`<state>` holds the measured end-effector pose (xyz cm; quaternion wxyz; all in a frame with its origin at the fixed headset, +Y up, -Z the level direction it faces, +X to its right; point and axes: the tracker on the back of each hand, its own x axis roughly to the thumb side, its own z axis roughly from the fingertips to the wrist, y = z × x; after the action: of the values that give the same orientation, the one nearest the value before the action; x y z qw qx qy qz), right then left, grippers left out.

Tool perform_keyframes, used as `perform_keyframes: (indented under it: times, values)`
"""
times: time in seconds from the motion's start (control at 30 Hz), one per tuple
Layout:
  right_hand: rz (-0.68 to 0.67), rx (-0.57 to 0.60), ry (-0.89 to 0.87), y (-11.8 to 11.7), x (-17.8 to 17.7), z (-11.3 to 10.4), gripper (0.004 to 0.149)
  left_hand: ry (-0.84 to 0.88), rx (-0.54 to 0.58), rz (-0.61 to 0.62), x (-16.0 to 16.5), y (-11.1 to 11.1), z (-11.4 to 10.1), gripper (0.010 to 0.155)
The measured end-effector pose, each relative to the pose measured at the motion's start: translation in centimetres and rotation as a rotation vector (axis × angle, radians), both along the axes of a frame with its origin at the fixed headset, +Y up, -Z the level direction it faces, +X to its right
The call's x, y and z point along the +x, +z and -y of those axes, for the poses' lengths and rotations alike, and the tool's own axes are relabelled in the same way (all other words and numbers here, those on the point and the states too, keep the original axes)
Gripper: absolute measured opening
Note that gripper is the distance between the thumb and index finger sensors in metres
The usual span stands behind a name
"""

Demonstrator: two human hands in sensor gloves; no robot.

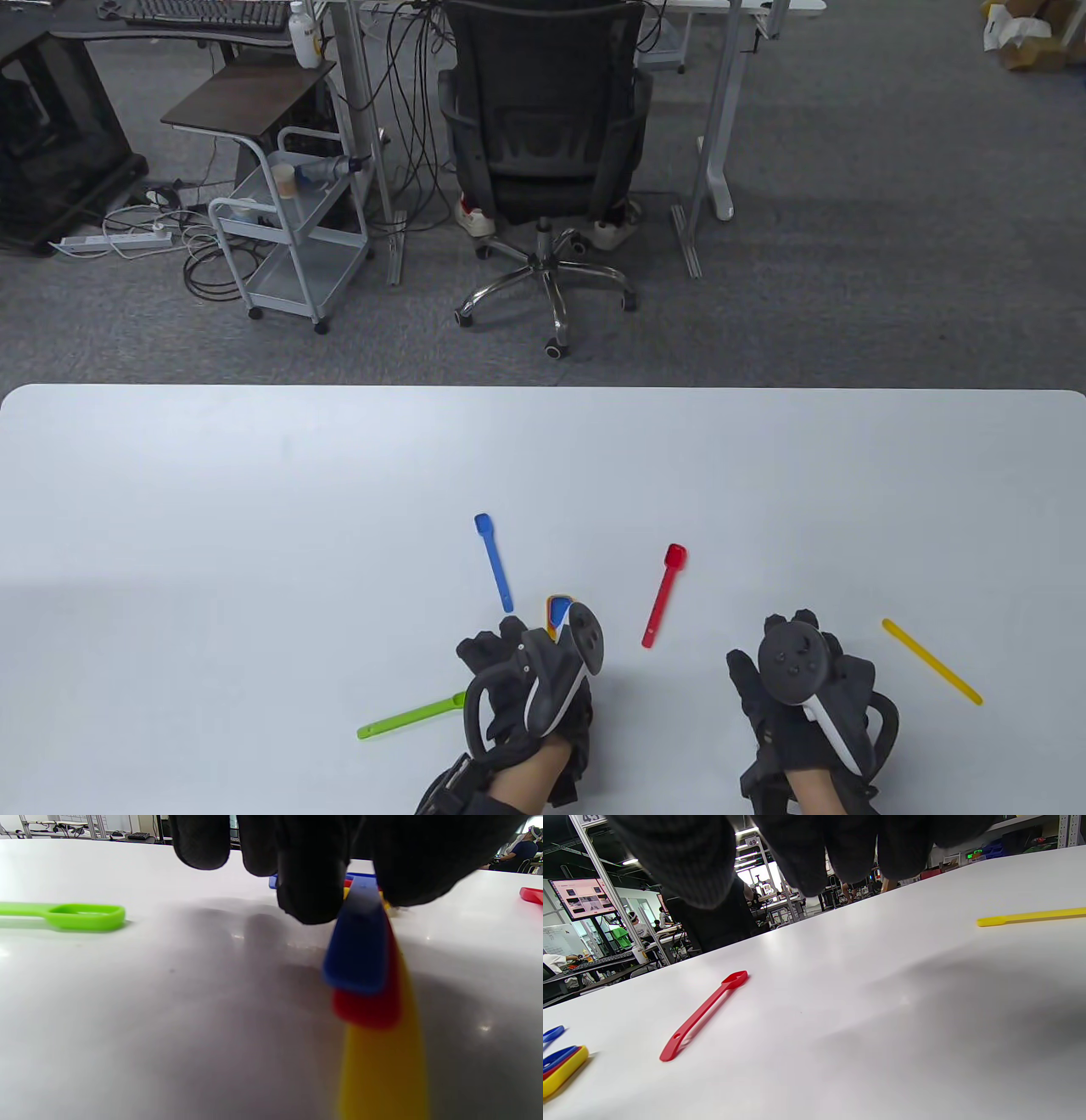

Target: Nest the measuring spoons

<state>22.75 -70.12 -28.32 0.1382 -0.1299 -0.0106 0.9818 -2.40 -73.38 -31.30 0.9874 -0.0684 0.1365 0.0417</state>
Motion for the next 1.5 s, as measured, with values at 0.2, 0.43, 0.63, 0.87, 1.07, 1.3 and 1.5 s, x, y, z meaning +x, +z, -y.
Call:
perform_keyframes:
  times: [0.2, 0.43, 0.63, 0.87, 1.07, 1.3, 1.5]
  values:
    - [-0.003, 0.001, 0.000, 0.0, -0.1, 0.0, 0.069, 0.005, -0.006, 0.022, 0.0, 0.0, 0.1, 0.054]
    - [-0.007, -0.003, 0.006, 0.0, -0.2, 0.0, 0.069, 0.019, -0.007, 0.055, 0.0, 0.1, 0.2, 0.056]
    - [-0.004, -0.005, 0.004, 0.0, -0.2, 0.0, 0.069, 0.022, 0.020, 0.099, -0.6, 0.5, -0.5, 0.061]
    - [-0.004, -0.002, 0.001, 0.1, -0.2, 0.0, 0.069, 0.028, 0.081, 0.151, -2.4, 1.4, -2.3, 0.070]
    - [-0.005, -0.004, 0.004, 0.1, -0.2, 0.0, 0.070, 0.032, 0.107, 0.184, -4.8, 2.0, -3.3, 0.075]
    - [-0.004, -0.009, 0.014, 0.1, -0.3, 0.0, 0.070, 0.016, 0.134, 0.196, -7.8, 2.3, -3.4, 0.077]
    - [-0.005, -0.020, 0.023, 0.0, -0.6, 0.2, 0.070, 0.004, 0.150, 0.186, -10.5, 2.3, -2.8, 0.079]
